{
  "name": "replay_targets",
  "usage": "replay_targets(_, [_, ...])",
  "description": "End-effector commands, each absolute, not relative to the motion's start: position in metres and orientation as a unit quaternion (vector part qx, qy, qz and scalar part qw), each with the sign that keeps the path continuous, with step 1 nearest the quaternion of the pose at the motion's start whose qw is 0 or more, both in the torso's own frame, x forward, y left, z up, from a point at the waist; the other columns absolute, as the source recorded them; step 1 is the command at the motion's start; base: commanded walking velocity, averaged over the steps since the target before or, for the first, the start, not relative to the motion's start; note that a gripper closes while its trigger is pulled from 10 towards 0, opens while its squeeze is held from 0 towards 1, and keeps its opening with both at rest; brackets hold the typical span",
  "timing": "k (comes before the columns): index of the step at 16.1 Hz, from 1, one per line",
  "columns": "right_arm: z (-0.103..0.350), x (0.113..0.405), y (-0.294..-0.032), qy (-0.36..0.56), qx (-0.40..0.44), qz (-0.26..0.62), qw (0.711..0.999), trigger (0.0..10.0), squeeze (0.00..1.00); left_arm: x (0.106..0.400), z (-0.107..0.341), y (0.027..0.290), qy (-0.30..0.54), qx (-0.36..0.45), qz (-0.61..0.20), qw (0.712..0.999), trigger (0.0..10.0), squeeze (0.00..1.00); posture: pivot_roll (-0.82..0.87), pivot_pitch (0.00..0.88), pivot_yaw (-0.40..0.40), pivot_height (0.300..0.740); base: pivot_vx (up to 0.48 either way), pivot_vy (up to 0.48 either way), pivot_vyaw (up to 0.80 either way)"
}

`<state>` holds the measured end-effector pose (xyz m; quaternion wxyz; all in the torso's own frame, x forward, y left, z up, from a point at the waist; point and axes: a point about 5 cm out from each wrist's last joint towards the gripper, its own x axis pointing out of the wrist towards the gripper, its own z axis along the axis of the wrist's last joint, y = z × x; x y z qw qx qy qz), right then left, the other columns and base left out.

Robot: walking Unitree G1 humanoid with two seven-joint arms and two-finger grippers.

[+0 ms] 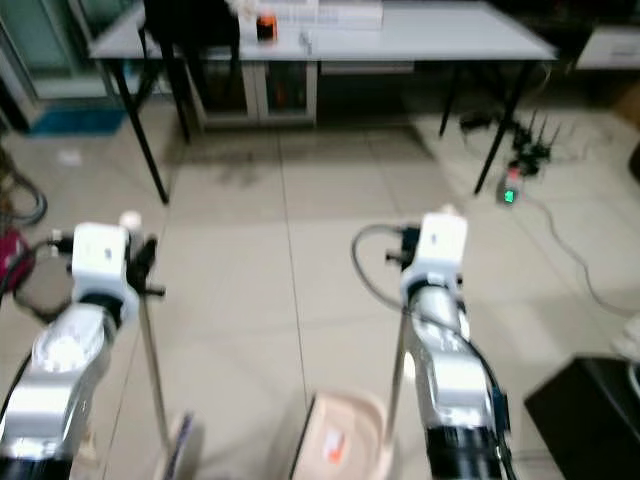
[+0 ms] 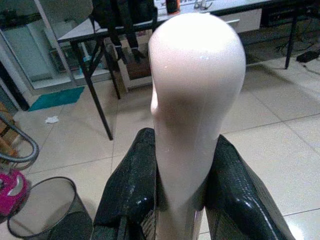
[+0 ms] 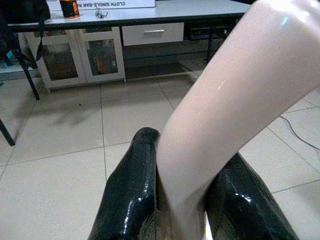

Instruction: Sweep floor

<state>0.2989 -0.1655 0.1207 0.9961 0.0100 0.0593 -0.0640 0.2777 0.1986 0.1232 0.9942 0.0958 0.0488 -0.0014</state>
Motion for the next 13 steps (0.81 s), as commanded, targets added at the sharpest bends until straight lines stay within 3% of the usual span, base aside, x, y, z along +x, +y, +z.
replay_targets(1, [0.1302,0.2996,-0.1665,0.038,0.013,-0.062,0.997,10.0,0.0,0.2807,0.1331,0.1965,0.026,0.101,-0.004,0.995,10.0,0.0,-0.06,0.0,0.021,0.74,0.0,0.0,0.0])
replay_targets(4, [0.1298,0.3006,-0.1669,0.039,0.01,-0.062,0.997,10.0,0.0,0.2812,0.134,0.1967,0.023,0.101,-0.004,0.995,10.0,0.0,-0.05,0.0,0.019,0.74,0.0,0.0,0.0])
replay_targets(13, [0.1304,0.3058,-0.1649,0.042,0.01,-0.058,0.997,10.0,0.0,0.2829,0.1354,0.1975,0.02,0.1,0.002,0.995,10.0,0.0,-0.05,0.0,0.009,0.74,-0.302,0.0,0.0])
